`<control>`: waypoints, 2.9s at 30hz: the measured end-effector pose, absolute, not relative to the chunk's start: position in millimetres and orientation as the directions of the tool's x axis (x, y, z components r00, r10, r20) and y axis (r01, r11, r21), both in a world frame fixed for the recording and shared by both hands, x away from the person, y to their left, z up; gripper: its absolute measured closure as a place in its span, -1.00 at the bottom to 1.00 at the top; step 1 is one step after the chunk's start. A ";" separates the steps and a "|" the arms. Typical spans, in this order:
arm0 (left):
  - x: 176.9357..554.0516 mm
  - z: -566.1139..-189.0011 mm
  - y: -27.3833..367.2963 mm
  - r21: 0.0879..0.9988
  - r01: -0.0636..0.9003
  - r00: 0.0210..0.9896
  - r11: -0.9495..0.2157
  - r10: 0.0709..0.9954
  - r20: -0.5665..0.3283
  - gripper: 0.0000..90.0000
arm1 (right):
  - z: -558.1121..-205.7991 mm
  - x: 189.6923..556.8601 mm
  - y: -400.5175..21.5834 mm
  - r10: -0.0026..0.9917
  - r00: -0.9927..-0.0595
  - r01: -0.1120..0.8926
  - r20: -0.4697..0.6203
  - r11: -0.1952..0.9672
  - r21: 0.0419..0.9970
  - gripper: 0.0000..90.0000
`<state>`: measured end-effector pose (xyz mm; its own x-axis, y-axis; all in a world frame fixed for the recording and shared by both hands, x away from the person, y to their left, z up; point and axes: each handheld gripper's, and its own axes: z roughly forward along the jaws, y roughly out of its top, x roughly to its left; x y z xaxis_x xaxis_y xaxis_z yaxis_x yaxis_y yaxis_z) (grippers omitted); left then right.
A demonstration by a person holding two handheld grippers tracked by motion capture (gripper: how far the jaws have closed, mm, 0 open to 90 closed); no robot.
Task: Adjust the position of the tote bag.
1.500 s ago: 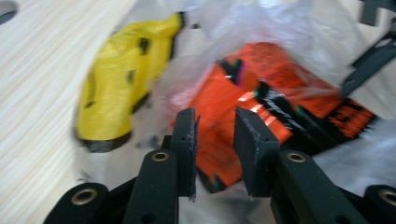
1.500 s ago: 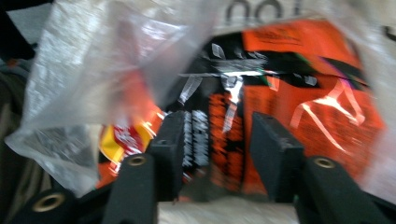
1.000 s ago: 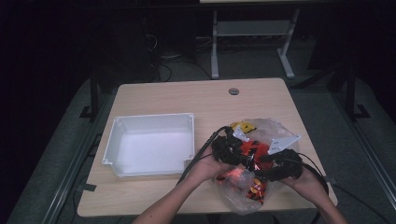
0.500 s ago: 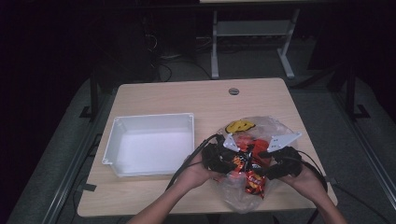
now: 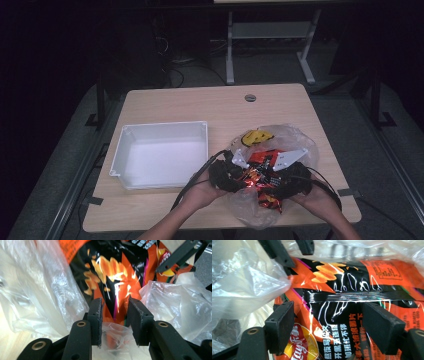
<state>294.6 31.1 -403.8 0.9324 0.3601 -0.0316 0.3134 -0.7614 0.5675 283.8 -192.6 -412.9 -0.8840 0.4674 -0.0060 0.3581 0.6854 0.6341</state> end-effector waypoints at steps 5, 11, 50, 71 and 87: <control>296.2 -410.8 28.8 0.569 0.335 0.926 -0.751 0.374 -0.052 0.44 | -415.5 288.8 -193.3 0.474 -0.881 0.358 -0.021 0.693 0.626 -0.41; 302.0 -413.7 22.5 0.573 0.338 0.926 -0.746 0.373 -0.061 0.44 | -416.6 298.4 -200.9 0.489 -0.872 0.374 -0.018 0.691 0.618 -0.41; 280.5 -427.5 36.9 0.543 0.349 0.923 -0.763 0.380 -0.059 0.24 | -426.5 271.9 -226.7 0.504 -0.863 0.379 -0.037 0.694 0.613 -0.44; 285.6 -438.7 34.5 0.548 0.366 0.915 -0.752 0.398 -0.065 0.34 | -437.5 261.3 -245.4 0.526 -0.851 0.427 0.002 0.689 0.585 -0.35; 286.9 -441.9 28.2 0.576 0.356 0.913 -0.736 0.406 -0.046 0.65 | -446.9 250.8 -258.4 0.562 -0.825 0.498 0.053 0.679 0.539 0.60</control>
